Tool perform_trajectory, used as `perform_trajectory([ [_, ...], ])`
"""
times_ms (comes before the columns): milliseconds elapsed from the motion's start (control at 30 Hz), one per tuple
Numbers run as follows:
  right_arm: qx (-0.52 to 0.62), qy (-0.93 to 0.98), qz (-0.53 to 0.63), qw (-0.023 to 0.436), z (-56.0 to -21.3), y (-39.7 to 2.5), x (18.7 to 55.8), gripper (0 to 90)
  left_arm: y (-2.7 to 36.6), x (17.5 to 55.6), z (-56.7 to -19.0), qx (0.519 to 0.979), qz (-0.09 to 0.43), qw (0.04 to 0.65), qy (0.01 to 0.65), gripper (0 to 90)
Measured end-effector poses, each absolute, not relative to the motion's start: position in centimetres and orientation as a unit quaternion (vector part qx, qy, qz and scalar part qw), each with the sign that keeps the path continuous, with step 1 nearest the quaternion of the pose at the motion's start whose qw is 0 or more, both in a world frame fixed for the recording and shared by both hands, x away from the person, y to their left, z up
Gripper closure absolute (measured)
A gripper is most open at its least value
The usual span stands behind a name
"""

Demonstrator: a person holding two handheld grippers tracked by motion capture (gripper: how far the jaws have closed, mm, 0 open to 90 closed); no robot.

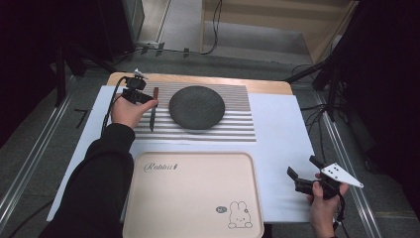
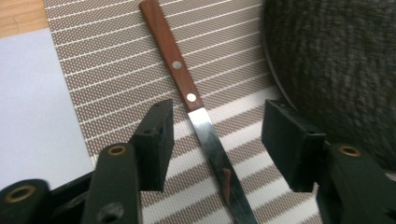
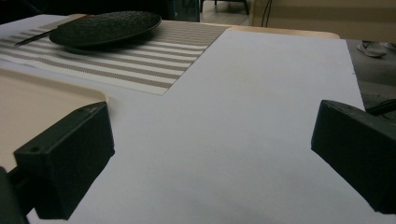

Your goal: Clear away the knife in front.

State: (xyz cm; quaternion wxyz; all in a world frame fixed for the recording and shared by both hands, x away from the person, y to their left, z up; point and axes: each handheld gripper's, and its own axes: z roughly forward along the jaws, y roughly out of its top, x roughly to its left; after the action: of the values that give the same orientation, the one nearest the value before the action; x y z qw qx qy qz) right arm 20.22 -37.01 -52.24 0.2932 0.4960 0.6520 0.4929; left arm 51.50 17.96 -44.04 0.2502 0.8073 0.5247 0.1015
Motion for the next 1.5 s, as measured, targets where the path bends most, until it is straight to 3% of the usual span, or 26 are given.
perform_trajectory([
  [167,0.496,0.652,0.492,0.294,-52.2,-37.0,20.2,0.0,18.1,52.7,-44.9,0.804,0.092,0.233,0.54,56.8],
  [500,0.497,0.65,0.494,0.293,-52.2,-37.0,20.2,0.0,16.4,54.1,-46.9,0.801,0.095,0.218,0.549,61.9],
  [767,0.495,0.65,0.495,0.295,-52.2,-37.0,20.1,0.0,15.3,54.1,-47.6,0.792,0.136,0.201,0.56,62.8],
  [933,0.496,0.651,0.493,0.295,-52.3,-37.0,20.2,0.0,14.9,53.8,-47.7,0.788,0.154,0.192,0.564,75.1],
  [1500,0.496,0.653,0.489,0.297,-52.3,-37.0,20.2,0.0,15.1,52.9,-47.6,0.8,0.152,0.194,0.547,77.2],
])
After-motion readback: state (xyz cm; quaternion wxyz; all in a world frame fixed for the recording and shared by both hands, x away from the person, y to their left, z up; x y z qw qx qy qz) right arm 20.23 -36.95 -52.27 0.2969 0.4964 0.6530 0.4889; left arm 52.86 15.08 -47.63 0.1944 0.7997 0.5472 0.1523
